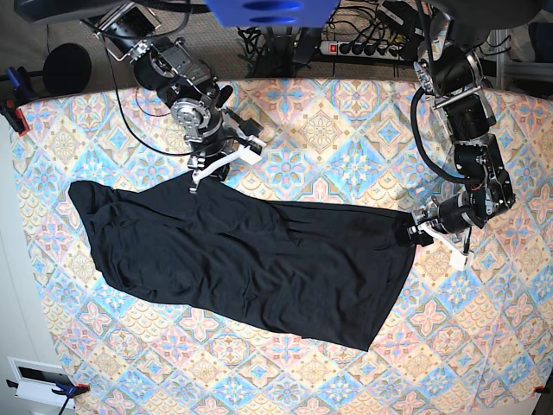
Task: Layout the t-shirt on the table in an organized manner, then fold the t-shirt properly
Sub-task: 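Move the right gripper over the shirt's collar edge and grasp it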
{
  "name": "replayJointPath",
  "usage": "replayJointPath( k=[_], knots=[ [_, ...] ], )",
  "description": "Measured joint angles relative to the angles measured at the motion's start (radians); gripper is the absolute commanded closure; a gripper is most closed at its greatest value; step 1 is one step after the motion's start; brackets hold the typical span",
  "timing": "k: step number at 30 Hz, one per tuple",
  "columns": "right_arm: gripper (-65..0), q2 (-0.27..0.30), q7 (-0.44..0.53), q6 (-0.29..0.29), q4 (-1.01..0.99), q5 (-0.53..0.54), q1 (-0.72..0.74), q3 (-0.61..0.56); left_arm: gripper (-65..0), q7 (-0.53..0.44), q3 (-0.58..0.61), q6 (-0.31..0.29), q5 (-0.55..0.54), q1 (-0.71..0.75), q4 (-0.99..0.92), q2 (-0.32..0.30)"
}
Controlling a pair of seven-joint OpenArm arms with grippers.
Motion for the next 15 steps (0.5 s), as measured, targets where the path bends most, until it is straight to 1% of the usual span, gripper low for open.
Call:
replayJointPath(
  k=[1,4,10,15],
  knots=[
    [-0.2,0.003,-0.020,0.000,0.000,-0.001,0.003,0.000,-36.4,0.000,0.000,0.000,0.000,0.000,0.000,0.000],
    [-0.2,0.011,-0.034,0.002,0.000,-0.004,0.002,0.021,-36.4,0.000,0.000,0.000,0.000,0.000,0.000,0.000],
    [-0.2,0.012,-0.039,0.011,-0.002,0.000,0.000,0.076,-36.4,0.000,0.000,0.000,0.000,0.000,0.000,0.000],
    [-0.5,0.017,-0.056,0.013,0.002,0.000,-0.001,0.083,-36.4,0.000,0.000,0.000,0.000,0.000,0.000,0.002]
  ],
)
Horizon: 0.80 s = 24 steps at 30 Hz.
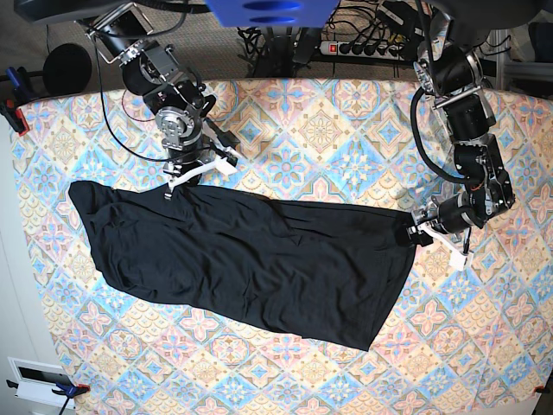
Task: Layout the t-shirt on the table in an organized manner, then fold the t-shirt properly
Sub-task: 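Move the right gripper over the shirt's collar edge and grasp it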
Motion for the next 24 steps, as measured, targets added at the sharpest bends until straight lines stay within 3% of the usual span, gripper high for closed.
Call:
replayJointPath(
  k=[4,16,24],
  knots=[
    [-4.5,0.000,-0.006,0.008,0.026,0.006,-0.009,0.000,-36.4,0.000,0.000,0.000,0.001,0.000,0.000,0.001],
    [-28.2,-0.002,-0.009,0.015,0.093,0.015,-0.014,0.000,-36.4,0.000,0.000,0.000,-0.002,0.000,0.000,0.001],
    [-29.8,0.034,0.000,-0.011,0.062,-0.005,-0.027,0.002,-36.4,0.000,0.000,0.000,-0.003,0.000,0.000,0.001]
  ],
)
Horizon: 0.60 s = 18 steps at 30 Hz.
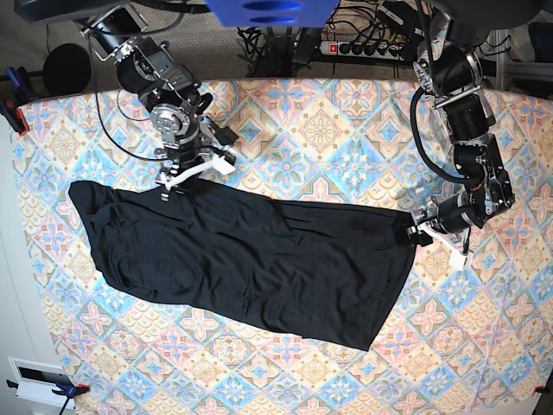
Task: Layout the t-shirt on the table in an organized manner, then fold the t-shirt properly
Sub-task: 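Move the right gripper over the shirt's collar edge and grasp it, then drag the grasped collar edge with the right gripper away from the left gripper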
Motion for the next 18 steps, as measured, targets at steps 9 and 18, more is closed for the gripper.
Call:
replayJointPath(
  k=[9,18],
  knots=[
    [-29.6,-0.008,0.035,-0.039,-0.083,-0.044,0.017,-0.002,-36.4,0.000,0.000,0.000,0.000,0.000,0.000,0.000],
    [0.0,-0.009,0.042,-0.020,-0.097,-0.015,0.013,-0.003,-36.4,-0.003,0.000,0.000,0.000,0.019,0.000,0.000]
  ],
)
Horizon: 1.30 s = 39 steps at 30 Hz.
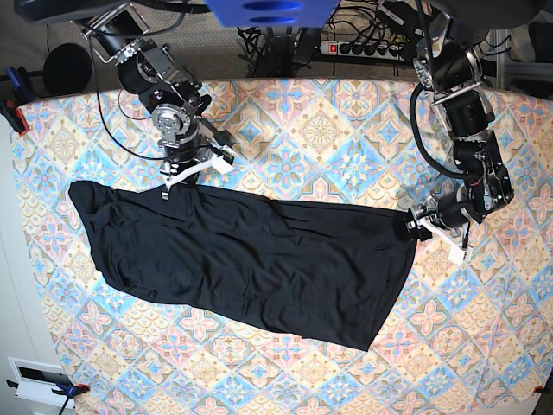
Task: Layout the t-shirt on the table in an organized manner, then fold the t-shirt properly
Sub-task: 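Drag the grasped collar edge with the right gripper away from the left gripper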
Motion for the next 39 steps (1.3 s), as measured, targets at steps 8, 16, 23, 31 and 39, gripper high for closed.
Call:
replayJointPath(
  k=[8,16,23,31,39],
  knots=[
    [0.0,0.001,-0.032,0.020,0.026,0.001,-0.003,0.000,-36.4,-0.001,0.000,0.000,0.000,-0.002,0.000,0.000],
    [0.0,0.004,-0.049,0.052,0.106,0.042,0.026,0.000,-36.4,-0.001,0.000,0.000,0.000,-0.002,0.000,0.000],
    [-0.1,0.006,-0.053,0.050,0.103,0.036,0.083,-0.003,-36.4,-0.001,0.000,0.000,-0.001,-0.002,0.000,0.000],
    [-0.1,0.006,-0.049,0.048,0.099,0.035,0.157,-0.005,-36.4,-0.001,0.000,0.000,0.000,-0.003,0.000,0.000],
    [-0.1,0.003,-0.041,0.046,0.046,0.032,0.214,-0.006,-36.4,-0.001,0.000,0.000,0.000,-0.003,0.000,0.000]
  ],
)
